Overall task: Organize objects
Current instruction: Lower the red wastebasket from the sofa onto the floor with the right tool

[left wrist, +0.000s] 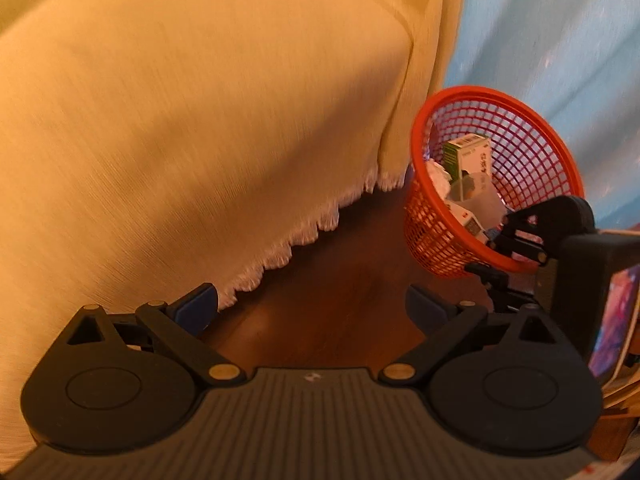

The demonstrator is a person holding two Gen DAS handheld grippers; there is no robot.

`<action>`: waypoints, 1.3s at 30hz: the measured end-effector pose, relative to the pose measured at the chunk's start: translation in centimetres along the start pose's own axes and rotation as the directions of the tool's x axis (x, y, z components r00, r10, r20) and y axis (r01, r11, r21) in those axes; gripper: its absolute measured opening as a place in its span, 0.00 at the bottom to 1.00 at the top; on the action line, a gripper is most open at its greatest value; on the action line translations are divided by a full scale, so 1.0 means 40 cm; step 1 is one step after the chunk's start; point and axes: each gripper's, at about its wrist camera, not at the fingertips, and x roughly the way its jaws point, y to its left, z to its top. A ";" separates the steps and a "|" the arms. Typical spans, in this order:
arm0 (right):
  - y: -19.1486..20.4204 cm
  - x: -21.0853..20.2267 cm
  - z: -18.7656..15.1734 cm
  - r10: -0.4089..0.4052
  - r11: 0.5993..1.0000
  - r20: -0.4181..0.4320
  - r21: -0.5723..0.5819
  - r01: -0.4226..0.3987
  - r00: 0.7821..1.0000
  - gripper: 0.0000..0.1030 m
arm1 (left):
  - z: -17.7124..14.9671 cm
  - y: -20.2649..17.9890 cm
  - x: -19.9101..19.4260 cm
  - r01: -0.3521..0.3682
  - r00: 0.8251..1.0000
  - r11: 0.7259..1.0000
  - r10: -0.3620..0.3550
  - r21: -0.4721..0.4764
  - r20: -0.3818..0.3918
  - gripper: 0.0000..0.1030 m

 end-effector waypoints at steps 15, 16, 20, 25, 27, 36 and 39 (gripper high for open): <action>0.107 0.407 0.062 0.003 1.000 0.071 0.024 -0.005 0.997 0.08 | -0.177 0.054 0.371 -0.096 0.995 0.995 0.096 -0.023 -0.027 0.96; 0.106 0.415 0.063 0.003 1.000 0.076 0.028 -0.005 0.997 0.09 | -0.181 0.057 0.380 -0.097 0.995 0.995 0.096 -0.027 -0.031 0.96; 0.100 0.430 0.063 0.013 0.998 0.090 0.053 -0.018 0.996 0.11 | -0.194 0.054 0.413 -0.115 0.992 0.993 0.113 -0.026 -0.046 0.96; 0.103 0.432 0.053 0.010 0.998 0.124 0.067 -0.018 0.992 0.11 | -0.200 0.060 0.429 -0.117 0.992 0.991 0.114 -0.059 -0.056 0.96; 0.105 0.438 0.051 0.014 0.998 0.124 0.066 -0.023 0.992 0.11 | -0.201 0.063 0.436 -0.113 0.992 0.992 0.109 -0.065 -0.058 0.96; 0.093 0.457 0.044 0.030 0.994 0.075 0.100 -0.037 0.997 0.60 | -0.195 0.074 0.430 -0.108 0.993 0.992 0.104 -0.067 -0.059 0.95; 0.089 0.426 0.032 0.002 0.994 0.084 0.110 -0.011 0.996 0.61 | -0.195 0.068 0.420 -0.108 0.993 0.993 0.105 -0.056 -0.056 0.95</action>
